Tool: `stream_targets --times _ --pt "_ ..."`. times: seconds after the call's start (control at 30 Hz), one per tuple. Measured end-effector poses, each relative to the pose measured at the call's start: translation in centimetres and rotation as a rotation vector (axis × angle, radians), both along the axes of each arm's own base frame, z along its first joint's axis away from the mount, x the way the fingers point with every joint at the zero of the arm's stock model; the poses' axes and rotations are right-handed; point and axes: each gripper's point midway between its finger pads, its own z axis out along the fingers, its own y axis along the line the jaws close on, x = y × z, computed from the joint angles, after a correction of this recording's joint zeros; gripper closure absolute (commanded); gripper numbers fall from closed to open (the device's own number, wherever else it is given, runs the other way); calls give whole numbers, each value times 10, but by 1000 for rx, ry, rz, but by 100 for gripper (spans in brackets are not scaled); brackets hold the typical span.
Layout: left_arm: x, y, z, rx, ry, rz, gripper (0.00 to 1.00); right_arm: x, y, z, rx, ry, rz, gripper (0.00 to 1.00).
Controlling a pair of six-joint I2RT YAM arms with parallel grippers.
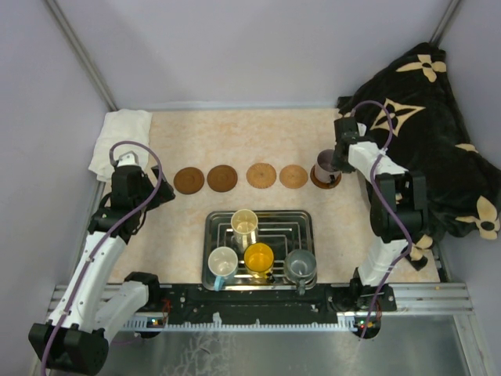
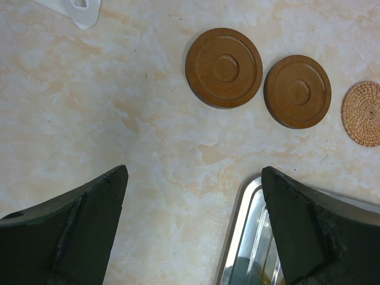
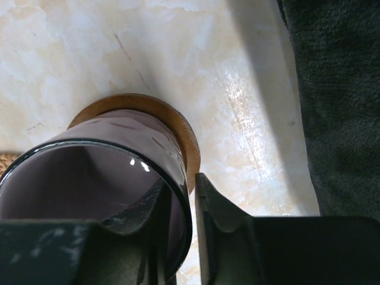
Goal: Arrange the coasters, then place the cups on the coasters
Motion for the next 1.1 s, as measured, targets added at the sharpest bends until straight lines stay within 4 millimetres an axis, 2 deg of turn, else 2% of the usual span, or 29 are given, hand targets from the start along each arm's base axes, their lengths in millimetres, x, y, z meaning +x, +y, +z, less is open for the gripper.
stream_targets --times 0.1,0.3,0.53,0.73,0.83,0.97,1.1 --pt "0 0 0 0 -1 0 0 -5 -1 -6 -1 16 -6 72" --pt "-1 0 3 -2 -13 0 0 -5 -1 -5 -4 15 -5 65" --pt "-2 -1 2 -6 -12 -6 0 3 -1 6 -5 -14 4 64" --pt "-3 -1 4 -8 -18 -8 0 25 4 36 13 -96 16 63" --pt "-4 -1 6 -9 -28 -8 0 30 6 54 21 -142 21 56" --pt "-5 -1 9 -11 -39 -8 0 22 7 84 38 -211 28 50" --pt "-5 -2 9 -14 -39 -13 0 -9 11 118 41 -291 43 49"
